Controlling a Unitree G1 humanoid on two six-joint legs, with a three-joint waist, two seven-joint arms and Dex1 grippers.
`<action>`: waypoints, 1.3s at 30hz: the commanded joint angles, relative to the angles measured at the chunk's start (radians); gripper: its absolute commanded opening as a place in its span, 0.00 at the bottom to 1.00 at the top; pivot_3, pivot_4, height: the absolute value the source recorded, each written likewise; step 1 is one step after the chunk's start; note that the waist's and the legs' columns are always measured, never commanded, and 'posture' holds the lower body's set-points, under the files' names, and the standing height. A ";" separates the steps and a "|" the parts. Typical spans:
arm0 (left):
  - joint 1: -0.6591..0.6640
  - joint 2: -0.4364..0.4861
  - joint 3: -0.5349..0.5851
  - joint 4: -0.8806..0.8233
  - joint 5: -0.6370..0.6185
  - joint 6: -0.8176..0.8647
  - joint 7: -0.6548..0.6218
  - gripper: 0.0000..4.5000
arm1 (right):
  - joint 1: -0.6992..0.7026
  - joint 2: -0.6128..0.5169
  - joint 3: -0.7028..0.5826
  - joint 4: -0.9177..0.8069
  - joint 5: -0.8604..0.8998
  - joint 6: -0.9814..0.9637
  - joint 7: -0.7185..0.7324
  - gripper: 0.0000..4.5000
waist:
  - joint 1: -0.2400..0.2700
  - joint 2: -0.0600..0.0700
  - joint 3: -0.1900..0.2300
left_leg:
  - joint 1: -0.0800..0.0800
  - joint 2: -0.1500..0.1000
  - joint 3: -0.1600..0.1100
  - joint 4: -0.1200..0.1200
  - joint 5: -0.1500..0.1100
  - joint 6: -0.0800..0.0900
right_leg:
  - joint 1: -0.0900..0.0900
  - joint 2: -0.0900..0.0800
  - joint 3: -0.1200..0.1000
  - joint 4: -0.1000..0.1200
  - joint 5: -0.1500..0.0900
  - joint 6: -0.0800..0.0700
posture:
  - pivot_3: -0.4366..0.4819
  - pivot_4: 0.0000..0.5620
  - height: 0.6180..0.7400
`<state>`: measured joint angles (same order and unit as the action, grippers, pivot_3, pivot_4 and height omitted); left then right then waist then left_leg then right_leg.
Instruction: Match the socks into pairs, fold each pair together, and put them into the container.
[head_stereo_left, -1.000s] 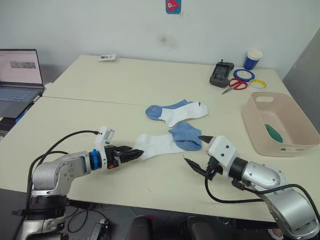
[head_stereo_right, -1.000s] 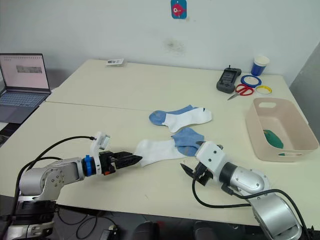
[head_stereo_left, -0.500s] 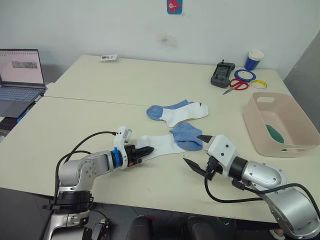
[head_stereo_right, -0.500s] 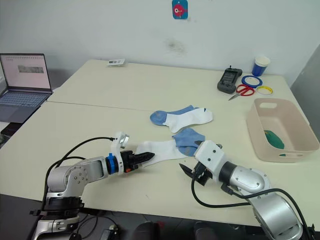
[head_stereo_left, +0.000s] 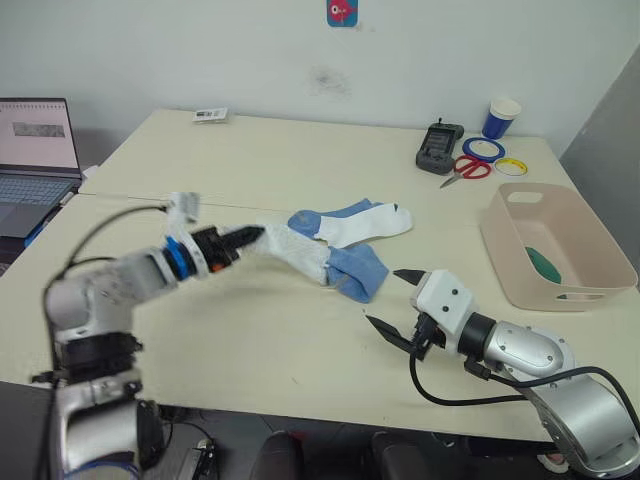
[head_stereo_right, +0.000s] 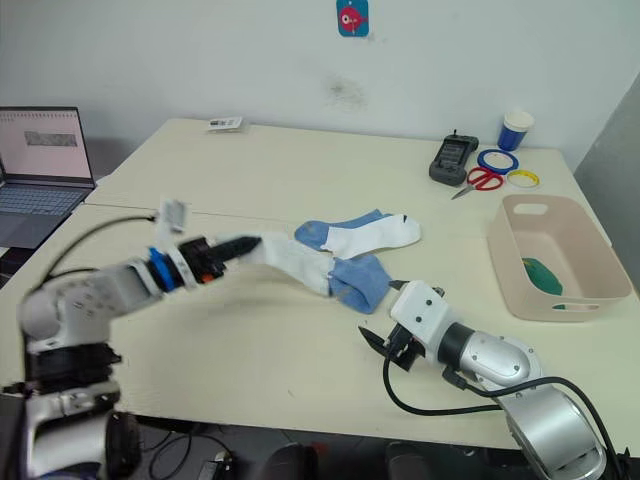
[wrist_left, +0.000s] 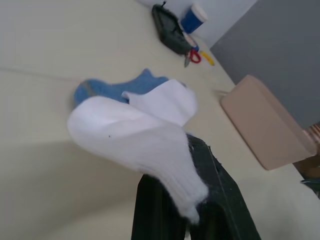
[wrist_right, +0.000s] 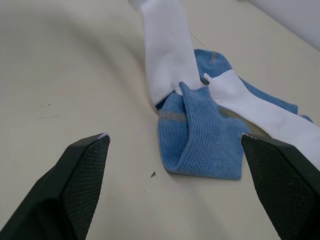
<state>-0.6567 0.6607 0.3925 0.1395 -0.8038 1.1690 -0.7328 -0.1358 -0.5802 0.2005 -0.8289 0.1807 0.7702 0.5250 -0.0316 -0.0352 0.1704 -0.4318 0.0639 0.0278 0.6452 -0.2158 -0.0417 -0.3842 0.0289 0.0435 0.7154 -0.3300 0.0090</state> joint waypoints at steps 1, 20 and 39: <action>-0.074 0.130 -0.041 0.057 -0.019 0.029 -0.143 0.00 | -0.012 -0.001 -0.017 -0.027 0.014 -0.023 0.006 1.00 | -0.001 0.000 0.000 | 0.000 0.000 0.000 0.000 0.000 0.000 | 0.000 0.000 0.000 0.000 0.000 0.000 | 0.48 0.27 0.87; 0.044 0.059 -0.574 -0.252 0.075 0.008 -0.355 0.00 | 0.114 -0.118 -0.169 -0.174 0.116 0.112 0.051 1.00 | 0.004 -0.001 0.000 | -0.002 -0.001 0.001 0.001 0.000 0.000 | -0.001 -0.003 0.000 0.000 -0.001 -0.002 | 0.48 0.27 0.87; 0.018 -0.193 -0.727 -0.312 0.196 -0.187 -0.288 0.74 | 0.291 -0.264 -0.367 -0.218 0.209 0.094 0.029 1.00 | 0.000 0.000 0.000 | 0.000 -0.002 0.000 0.001 0.000 0.000 | 0.000 0.003 0.002 0.001 -0.001 -0.001 | 0.48 0.27 0.87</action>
<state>-0.6143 0.4421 -0.3638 -0.1206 -0.5909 1.0203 -0.9722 0.1555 -0.8267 -0.1237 -0.9599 0.3742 0.8882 0.5488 -0.0319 -0.0349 0.1703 -0.4318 0.0617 0.0280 0.6457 -0.2159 -0.0413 -0.3840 0.0323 0.0451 0.7161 -0.3311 0.0078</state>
